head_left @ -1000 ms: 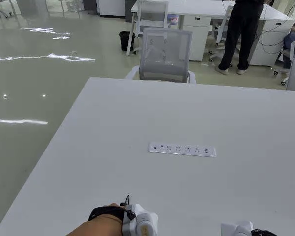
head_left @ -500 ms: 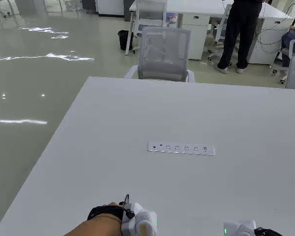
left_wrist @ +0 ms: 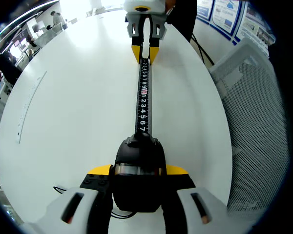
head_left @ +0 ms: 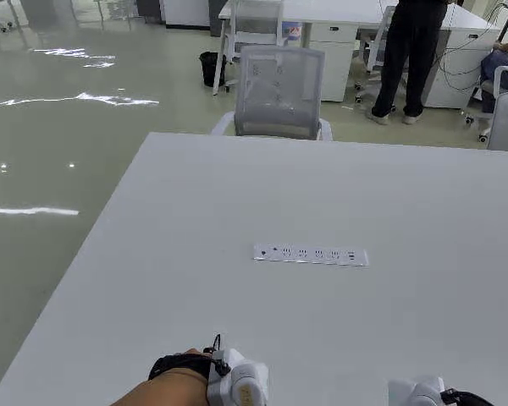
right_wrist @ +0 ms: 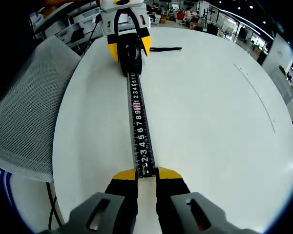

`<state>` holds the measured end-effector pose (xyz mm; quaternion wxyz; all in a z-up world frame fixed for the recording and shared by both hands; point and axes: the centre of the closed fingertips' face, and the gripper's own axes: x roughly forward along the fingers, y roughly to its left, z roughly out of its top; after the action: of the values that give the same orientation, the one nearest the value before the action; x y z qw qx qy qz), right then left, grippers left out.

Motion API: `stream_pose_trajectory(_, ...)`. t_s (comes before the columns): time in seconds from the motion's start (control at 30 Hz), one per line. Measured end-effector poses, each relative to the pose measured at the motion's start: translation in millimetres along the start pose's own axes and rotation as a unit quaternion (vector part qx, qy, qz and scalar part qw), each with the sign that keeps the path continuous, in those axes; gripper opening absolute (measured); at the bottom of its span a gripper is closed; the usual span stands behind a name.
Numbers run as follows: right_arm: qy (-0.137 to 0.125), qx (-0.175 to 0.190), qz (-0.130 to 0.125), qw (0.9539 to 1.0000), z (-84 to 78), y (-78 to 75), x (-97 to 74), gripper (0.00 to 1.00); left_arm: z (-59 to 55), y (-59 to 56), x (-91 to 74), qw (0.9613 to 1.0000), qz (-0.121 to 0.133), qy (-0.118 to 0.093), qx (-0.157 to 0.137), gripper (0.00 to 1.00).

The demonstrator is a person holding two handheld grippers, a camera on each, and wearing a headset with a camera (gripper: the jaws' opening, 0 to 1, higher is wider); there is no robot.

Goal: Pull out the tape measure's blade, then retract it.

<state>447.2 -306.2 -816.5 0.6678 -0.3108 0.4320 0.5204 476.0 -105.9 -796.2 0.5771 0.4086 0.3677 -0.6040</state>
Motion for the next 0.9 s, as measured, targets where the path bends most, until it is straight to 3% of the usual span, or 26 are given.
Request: stream_pose_trajectory(0.9, 0.004, 0.006, -0.003, 1.0000, -14.3, -0.8, -7.2, 0.12, 0.1, 0.1, 0.4, 1.0000, 0.001, -0.001, 0.000, 0.34)
